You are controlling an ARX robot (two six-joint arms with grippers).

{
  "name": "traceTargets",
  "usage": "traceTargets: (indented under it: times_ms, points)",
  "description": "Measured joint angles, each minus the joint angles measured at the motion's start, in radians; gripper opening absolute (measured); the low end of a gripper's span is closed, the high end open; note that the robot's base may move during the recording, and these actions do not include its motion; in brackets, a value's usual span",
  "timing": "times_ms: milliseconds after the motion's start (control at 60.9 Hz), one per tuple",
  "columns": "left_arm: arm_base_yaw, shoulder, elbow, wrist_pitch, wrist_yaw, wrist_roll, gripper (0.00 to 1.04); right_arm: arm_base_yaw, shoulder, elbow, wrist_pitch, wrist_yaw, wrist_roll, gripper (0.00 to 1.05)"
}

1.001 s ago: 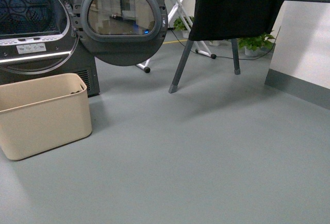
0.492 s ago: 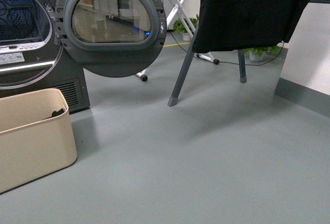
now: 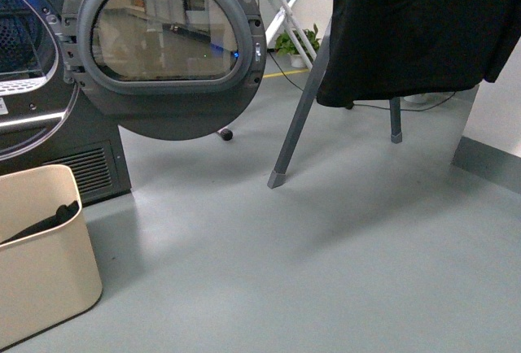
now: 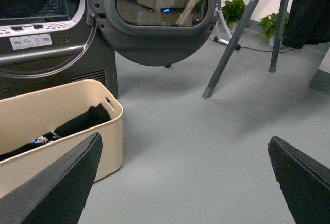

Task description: Move hamper under clothes hanger

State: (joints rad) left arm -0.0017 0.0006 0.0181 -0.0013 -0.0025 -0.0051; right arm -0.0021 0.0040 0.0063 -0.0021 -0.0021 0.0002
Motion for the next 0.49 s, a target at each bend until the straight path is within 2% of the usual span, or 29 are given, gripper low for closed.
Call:
traceTargets:
  times_ms: [492]
  points:
    - [0.000, 0.001, 0.000, 0.000, -0.001, 0.000, 0.98, 0.000, 0.000, 0.000, 0.000, 0.002, 0.000, 0.97]
